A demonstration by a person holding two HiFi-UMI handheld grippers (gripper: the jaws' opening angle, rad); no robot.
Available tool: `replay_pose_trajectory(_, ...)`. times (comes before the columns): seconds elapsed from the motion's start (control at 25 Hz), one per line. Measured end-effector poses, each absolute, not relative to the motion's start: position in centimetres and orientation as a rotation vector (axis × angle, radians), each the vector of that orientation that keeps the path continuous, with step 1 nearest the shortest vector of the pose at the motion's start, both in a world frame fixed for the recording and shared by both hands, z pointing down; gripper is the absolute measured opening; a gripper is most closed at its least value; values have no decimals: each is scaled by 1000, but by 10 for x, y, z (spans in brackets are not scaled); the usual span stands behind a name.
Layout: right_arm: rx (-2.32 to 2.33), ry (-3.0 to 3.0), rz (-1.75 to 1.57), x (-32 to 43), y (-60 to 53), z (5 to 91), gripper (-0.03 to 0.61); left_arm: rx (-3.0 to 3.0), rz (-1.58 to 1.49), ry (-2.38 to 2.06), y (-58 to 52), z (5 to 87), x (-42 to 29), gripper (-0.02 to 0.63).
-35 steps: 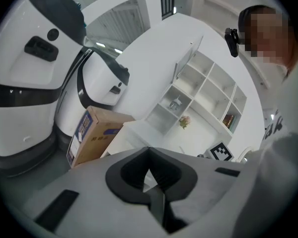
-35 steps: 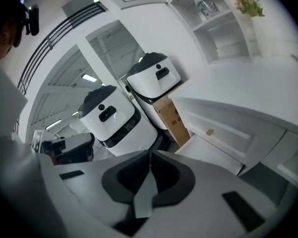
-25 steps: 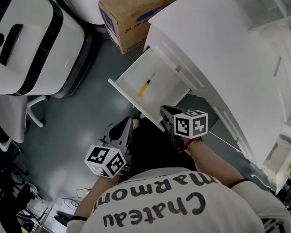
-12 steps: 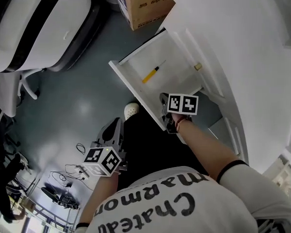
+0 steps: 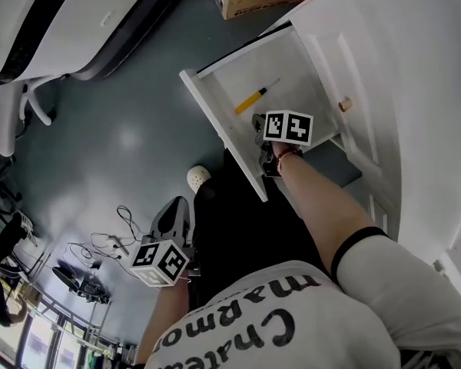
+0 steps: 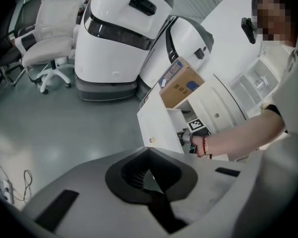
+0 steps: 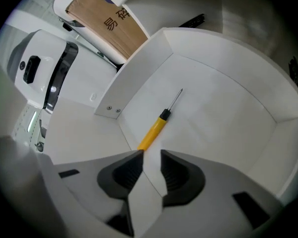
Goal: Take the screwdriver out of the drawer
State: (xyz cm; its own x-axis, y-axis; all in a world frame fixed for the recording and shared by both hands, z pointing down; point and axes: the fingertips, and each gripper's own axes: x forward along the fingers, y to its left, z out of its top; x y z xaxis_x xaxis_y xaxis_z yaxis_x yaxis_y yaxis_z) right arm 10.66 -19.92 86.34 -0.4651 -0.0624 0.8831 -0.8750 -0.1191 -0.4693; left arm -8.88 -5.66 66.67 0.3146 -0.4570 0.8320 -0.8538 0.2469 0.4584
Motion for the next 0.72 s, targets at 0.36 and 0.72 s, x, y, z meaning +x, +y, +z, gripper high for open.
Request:
replay_pose_trajectory(0.36,1184,-1384,1789,86,-222,894,211,1297,424,-1338,-41,669,-101,22)
replay_pose_trajectory(0.72,1323,-1257,1818,90,-237,908,169,1294,420,-1334,-49,669,-106,21)
